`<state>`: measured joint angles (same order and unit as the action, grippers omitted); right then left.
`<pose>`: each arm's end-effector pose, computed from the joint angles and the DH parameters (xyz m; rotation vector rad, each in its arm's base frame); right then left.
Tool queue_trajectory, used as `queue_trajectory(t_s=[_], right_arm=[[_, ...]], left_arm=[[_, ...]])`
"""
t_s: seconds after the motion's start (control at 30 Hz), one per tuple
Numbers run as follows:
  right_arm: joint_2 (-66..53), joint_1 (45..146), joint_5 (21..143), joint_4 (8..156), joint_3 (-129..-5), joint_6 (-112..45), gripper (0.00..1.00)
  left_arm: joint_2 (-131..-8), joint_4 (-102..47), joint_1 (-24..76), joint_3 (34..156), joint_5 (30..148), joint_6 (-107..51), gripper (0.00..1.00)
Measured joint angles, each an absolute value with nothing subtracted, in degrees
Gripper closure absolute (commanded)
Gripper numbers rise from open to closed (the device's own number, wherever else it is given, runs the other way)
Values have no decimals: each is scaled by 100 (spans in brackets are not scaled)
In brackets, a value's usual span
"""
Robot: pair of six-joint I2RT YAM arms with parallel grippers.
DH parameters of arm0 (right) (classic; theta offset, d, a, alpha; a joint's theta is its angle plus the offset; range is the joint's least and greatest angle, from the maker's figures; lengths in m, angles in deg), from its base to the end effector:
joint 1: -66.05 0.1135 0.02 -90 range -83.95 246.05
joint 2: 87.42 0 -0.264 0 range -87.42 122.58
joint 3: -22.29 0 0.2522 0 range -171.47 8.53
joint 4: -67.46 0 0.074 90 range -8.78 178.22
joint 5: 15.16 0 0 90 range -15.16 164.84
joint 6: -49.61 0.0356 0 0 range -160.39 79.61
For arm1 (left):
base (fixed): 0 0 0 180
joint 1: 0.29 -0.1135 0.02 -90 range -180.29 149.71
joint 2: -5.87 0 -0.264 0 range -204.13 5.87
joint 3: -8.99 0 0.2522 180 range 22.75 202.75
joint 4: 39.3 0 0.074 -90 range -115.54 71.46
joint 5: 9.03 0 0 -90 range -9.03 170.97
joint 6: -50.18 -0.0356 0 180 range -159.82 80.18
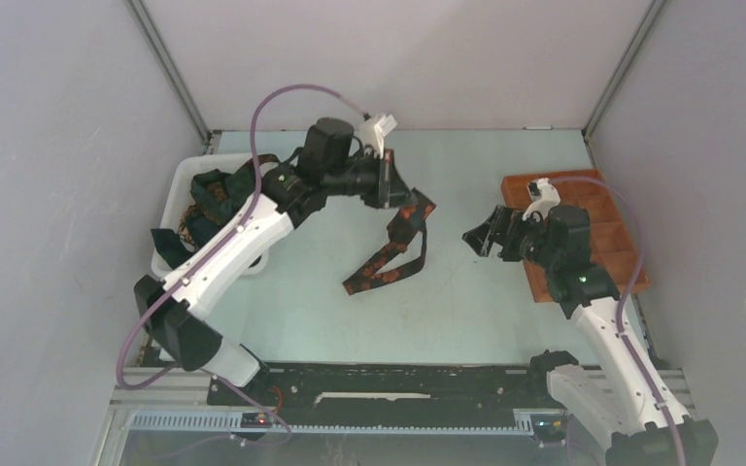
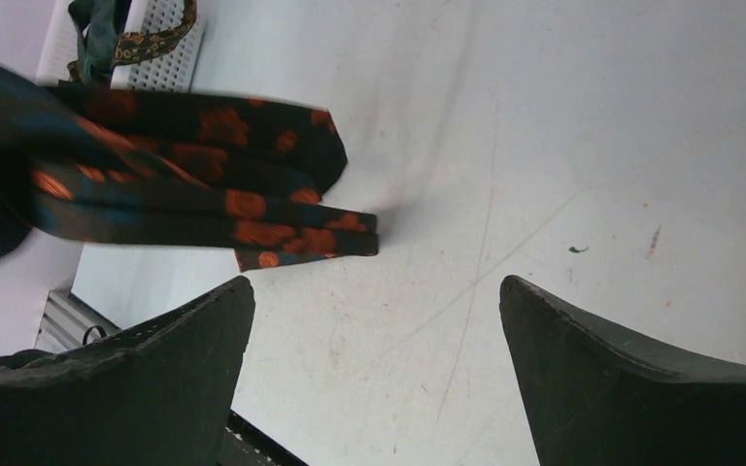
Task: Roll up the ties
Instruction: Place the tie at the center of the board.
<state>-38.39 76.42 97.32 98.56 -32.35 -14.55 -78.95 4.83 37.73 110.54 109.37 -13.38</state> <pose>0.1888 0.0484 0.2915 0.0212 2.0703 0.7909 0.2505 -0.2173 0.4006 0.5545 2.1383 -1.1753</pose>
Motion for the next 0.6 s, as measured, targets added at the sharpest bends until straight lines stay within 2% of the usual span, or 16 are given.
queue_trajectory(t_s=[0.13, 0.27, 0.4, 0.43, 0.5, 0.6], right_arm=[[-4333, 7535, 9533, 10112, -3257, -1448, 0], [-4956, 7513, 9323, 10245, -3408, -1450, 0], [-5417, 7500, 9085, 10309, -3568, -1450, 0], [-5520, 7493, 9026, 10324, -3596, -1452, 0], [-5723, 7491, 8904, 10344, -3644, -1463, 0], [-5880, 7491, 8742, 10387, -3688, -1527, 0]], left_arm=[[-8308, 415, 3900, 12114, 11298, -1493, 100], [-8304, 238, 4206, 12641, 11848, -1749, 100], [-7821, -680, 4385, 12005, 12377, -1845, 99], [-7635, -918, 4387, 11690, 12456, -1823, 95], [-7136, -1707, 4296, 10711, 12572, -1677, 69], [-6581, -2983, 3933, 9207, 12515, -1205, 17]])
